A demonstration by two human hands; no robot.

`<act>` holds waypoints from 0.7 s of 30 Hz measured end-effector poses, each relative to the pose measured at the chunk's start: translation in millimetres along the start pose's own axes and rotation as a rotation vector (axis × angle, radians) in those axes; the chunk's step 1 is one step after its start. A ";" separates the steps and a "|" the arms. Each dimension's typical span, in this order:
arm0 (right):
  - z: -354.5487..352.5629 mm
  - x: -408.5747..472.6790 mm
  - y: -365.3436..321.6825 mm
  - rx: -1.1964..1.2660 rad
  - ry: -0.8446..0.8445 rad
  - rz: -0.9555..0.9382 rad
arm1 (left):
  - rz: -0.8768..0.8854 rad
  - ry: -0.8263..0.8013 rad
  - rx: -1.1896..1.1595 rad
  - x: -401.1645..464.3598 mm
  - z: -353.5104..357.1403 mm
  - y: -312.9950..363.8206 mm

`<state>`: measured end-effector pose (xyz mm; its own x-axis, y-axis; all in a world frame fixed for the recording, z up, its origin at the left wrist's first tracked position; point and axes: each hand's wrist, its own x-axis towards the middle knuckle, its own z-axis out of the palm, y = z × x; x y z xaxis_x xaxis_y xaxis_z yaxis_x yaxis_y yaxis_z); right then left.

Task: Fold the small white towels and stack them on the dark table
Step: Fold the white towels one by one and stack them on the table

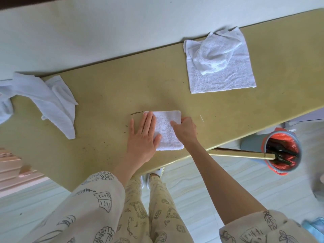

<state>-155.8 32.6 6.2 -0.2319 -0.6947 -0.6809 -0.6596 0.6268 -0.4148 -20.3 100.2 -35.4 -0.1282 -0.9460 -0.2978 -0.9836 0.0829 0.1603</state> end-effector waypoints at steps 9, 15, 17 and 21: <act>8.0 -17.5 -9.3 0.168 -0.140 0.035 | -0.036 -0.072 -0.065 -24.0 -8.0 -5.9; -1.0 -29.1 1.3 0.361 -0.249 0.107 | 0.018 -0.098 -0.219 -26.2 -28.6 -17.0; -6.5 -35.6 -1.8 0.418 -0.288 0.113 | -0.019 -0.071 -0.325 -32.8 -37.0 -24.8; -17.3 -58.9 -22.4 0.447 -0.413 0.050 | -0.367 0.028 -0.656 -64.5 -60.1 -37.1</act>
<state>-139.8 53.4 66.1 0.1009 -0.5221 -0.8469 -0.2704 0.8049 -0.5283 32.1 139.3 34.4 0.2056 -0.8851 -0.4176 -0.6840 -0.4352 0.5855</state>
